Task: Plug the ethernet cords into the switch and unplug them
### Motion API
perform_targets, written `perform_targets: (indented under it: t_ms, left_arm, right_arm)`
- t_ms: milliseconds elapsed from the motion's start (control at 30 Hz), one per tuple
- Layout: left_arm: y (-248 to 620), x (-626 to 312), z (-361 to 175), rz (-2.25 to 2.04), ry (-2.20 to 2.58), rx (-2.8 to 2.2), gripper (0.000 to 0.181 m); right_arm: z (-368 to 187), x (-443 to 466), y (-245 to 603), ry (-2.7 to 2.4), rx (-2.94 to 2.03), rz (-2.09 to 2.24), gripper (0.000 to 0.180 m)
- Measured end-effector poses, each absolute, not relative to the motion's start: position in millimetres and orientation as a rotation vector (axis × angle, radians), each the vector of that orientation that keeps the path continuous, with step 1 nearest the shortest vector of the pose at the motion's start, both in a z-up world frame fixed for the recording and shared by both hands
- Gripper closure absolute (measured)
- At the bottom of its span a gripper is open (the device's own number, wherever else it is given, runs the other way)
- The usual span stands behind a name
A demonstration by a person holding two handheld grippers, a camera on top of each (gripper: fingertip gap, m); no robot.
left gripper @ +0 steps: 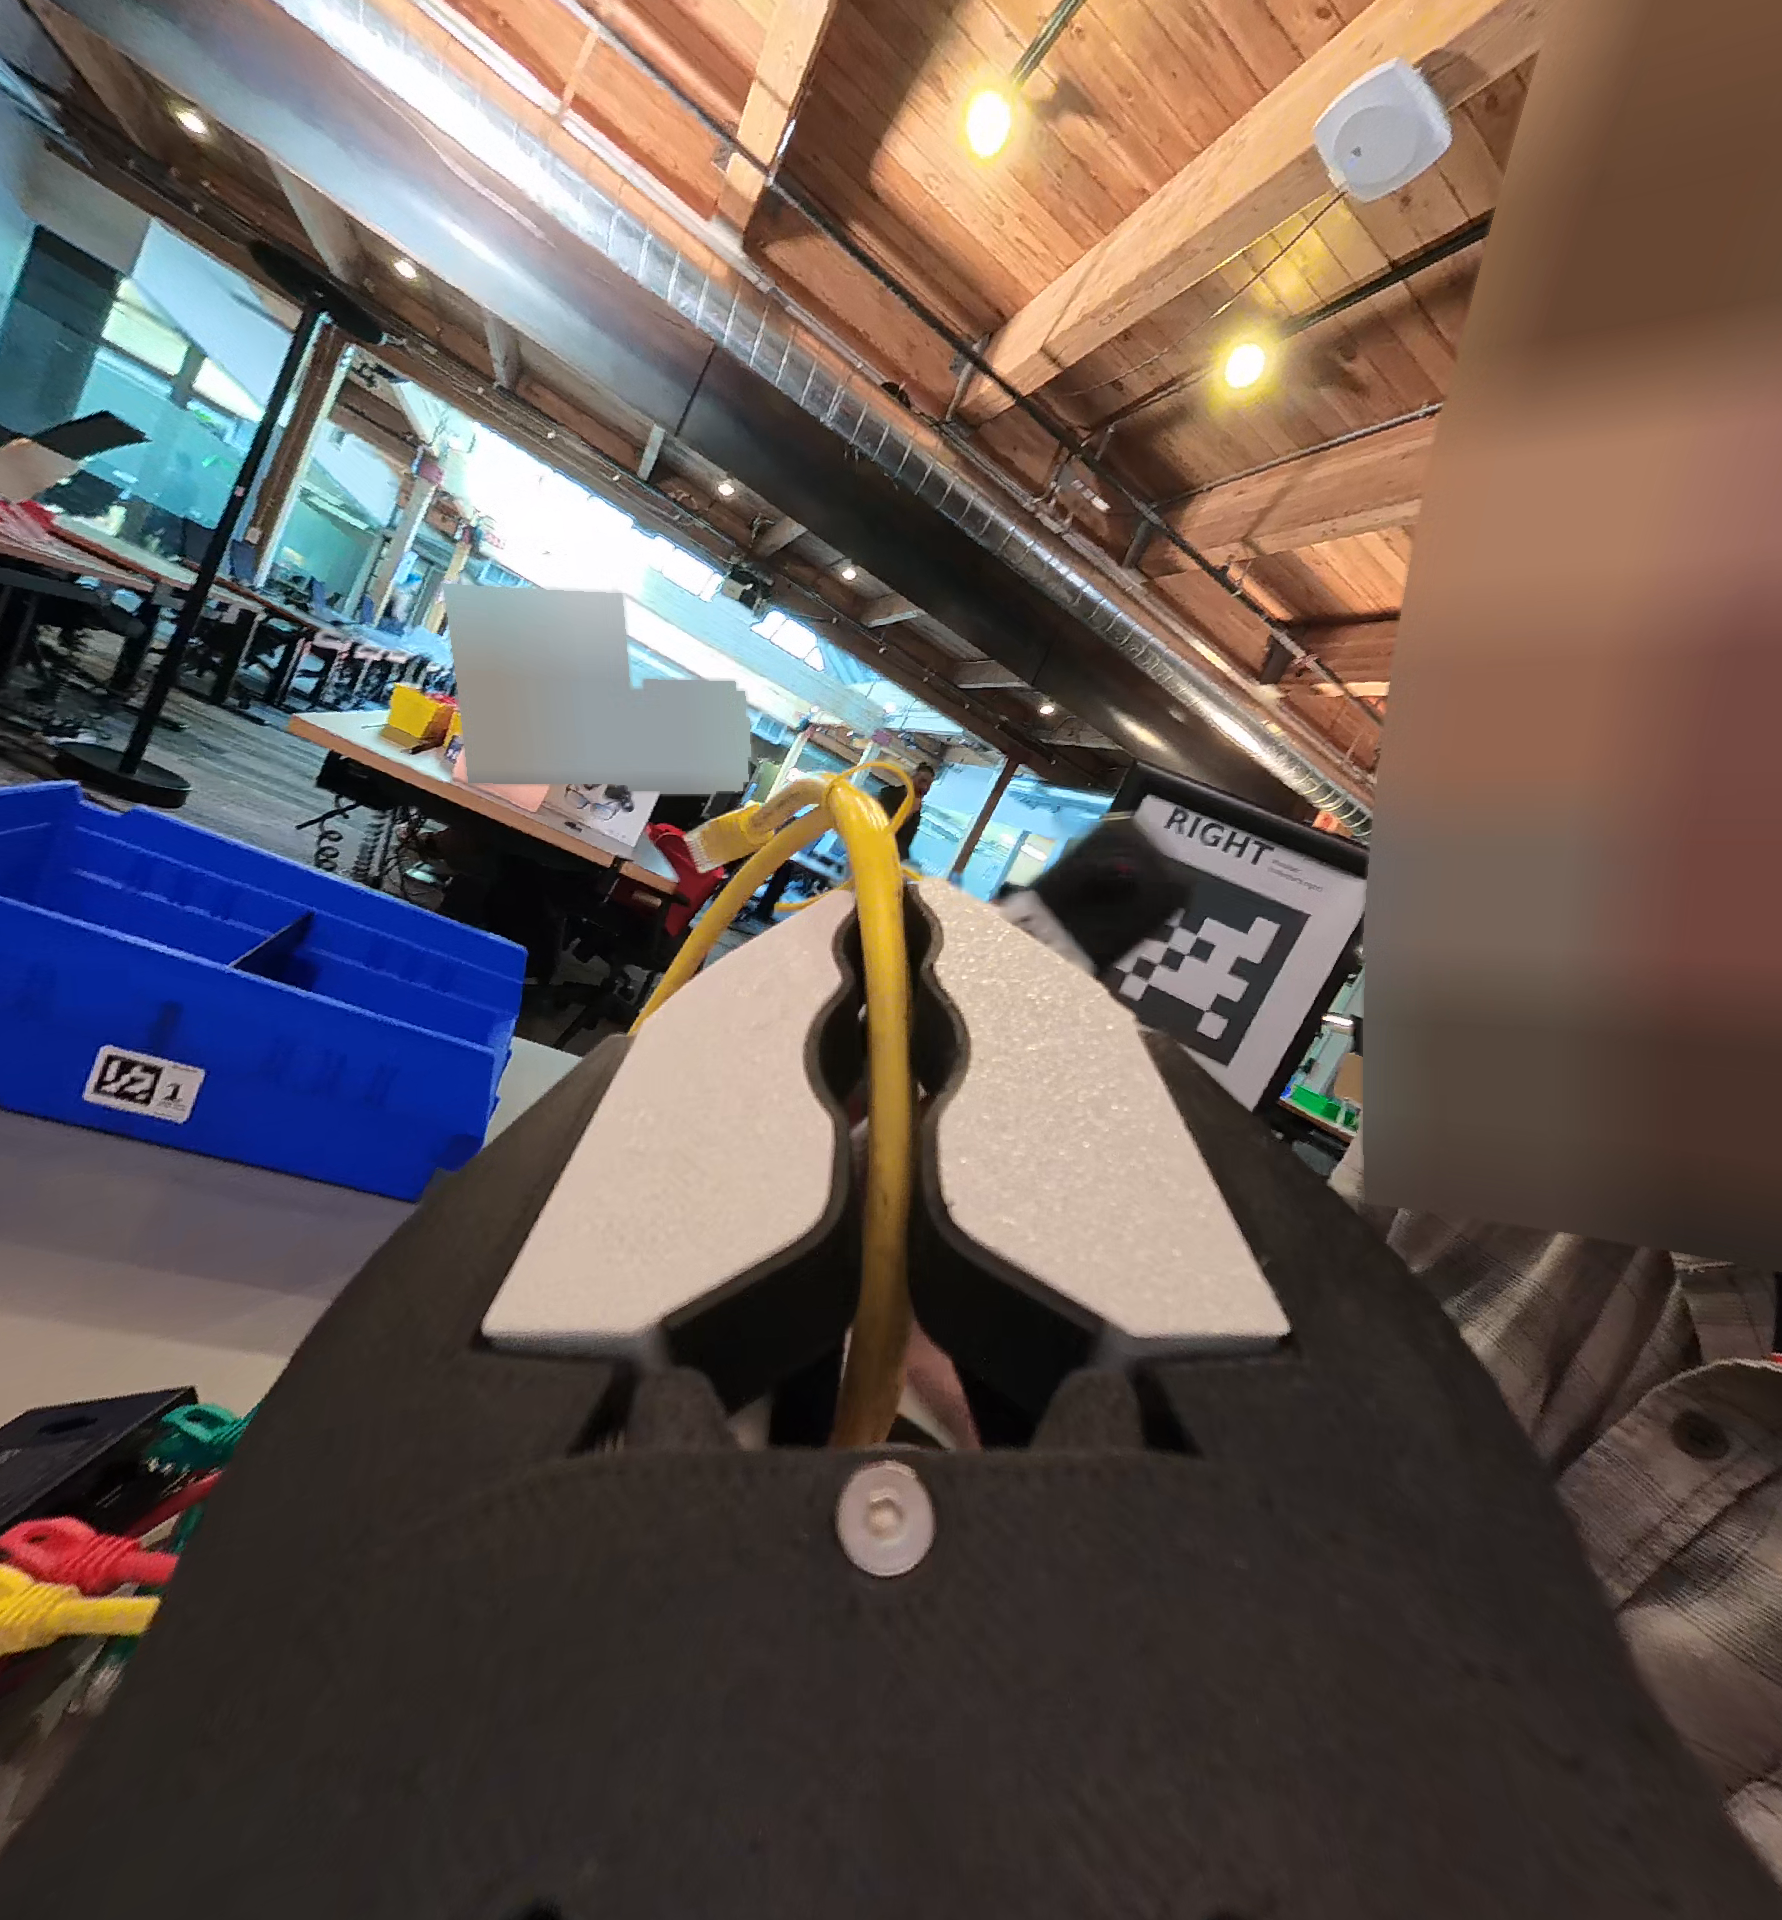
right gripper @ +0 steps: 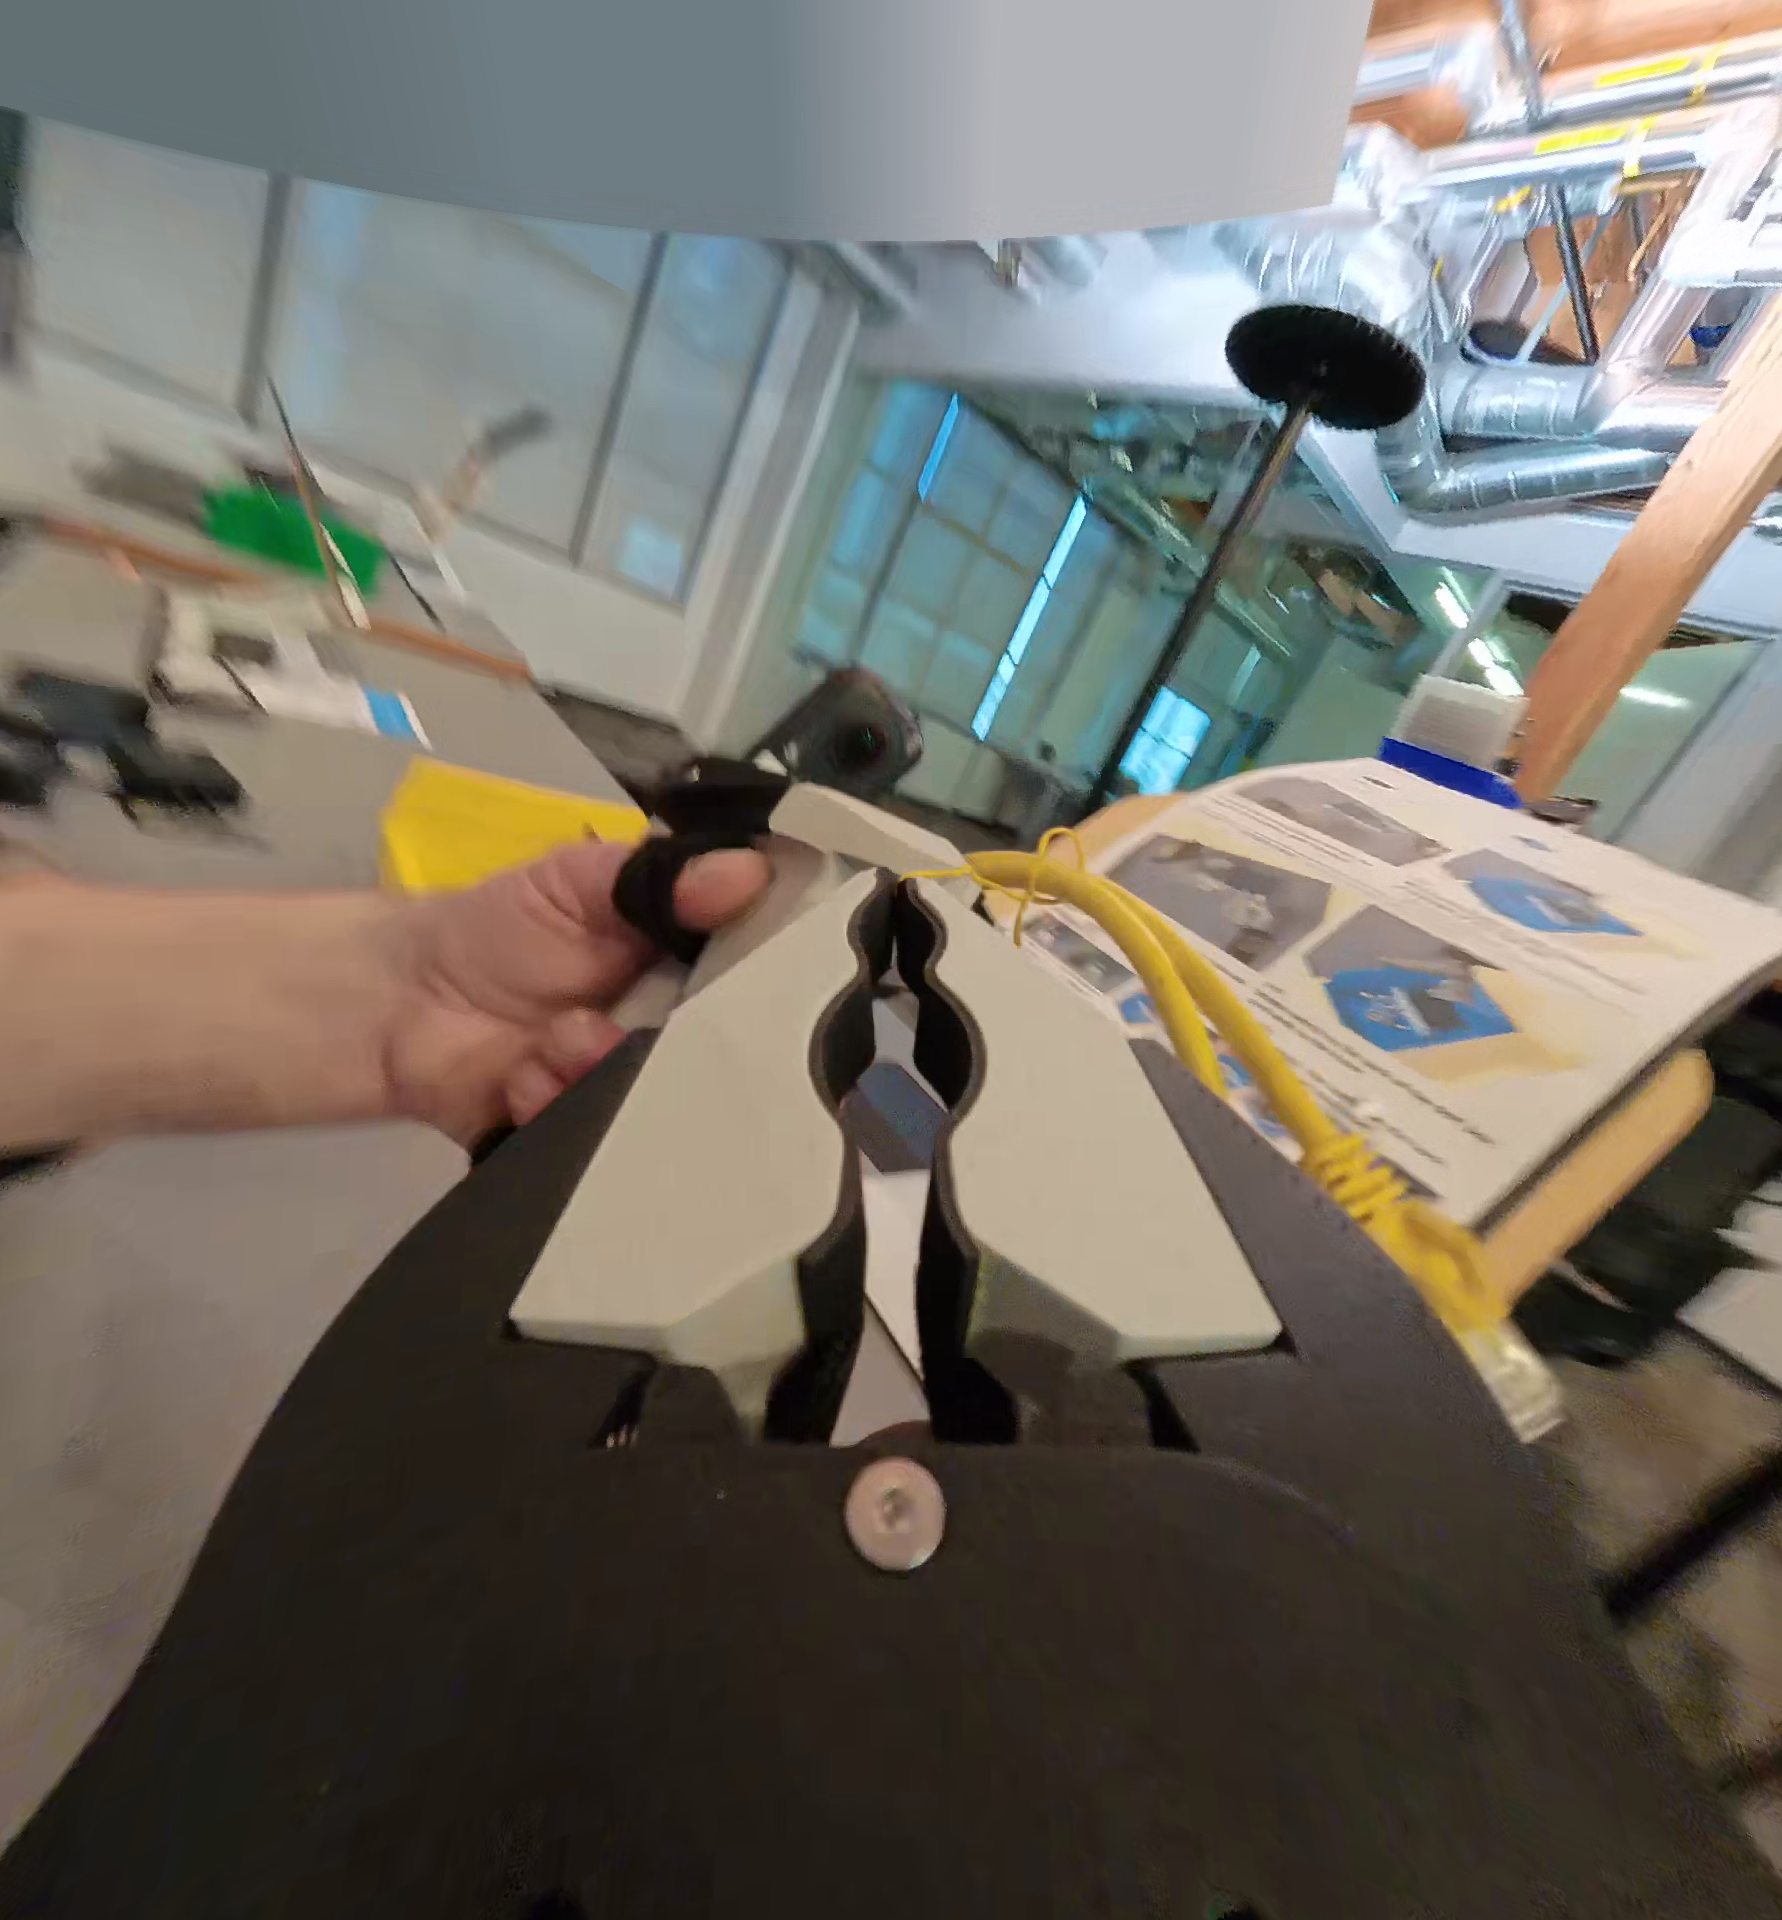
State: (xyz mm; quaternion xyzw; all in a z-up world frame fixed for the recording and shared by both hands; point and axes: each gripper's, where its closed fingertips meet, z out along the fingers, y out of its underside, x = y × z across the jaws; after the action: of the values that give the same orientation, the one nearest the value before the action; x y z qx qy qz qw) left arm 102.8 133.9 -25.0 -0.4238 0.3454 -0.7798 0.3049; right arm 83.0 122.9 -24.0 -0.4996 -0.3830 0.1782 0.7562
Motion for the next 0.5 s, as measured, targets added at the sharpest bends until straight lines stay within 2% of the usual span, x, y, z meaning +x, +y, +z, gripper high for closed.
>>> perform_targets:
  t_ms: [300, 500]
  left_arm:
    - [135.1, 104.8, -28.8, -2.034, 0.936, -1.178, 0.176]
    - [129.2, 108.0, -31.6, -2.050, 0.971, -1.195, 0.176]
  right_arm:
    - [-42.4, 98.5, 130.2, -1.131, -1.263, -0.266, 0.180]
    - [-58.0, 103.7, 137.5, -1.222, -1.326, -0.437, 0.180]
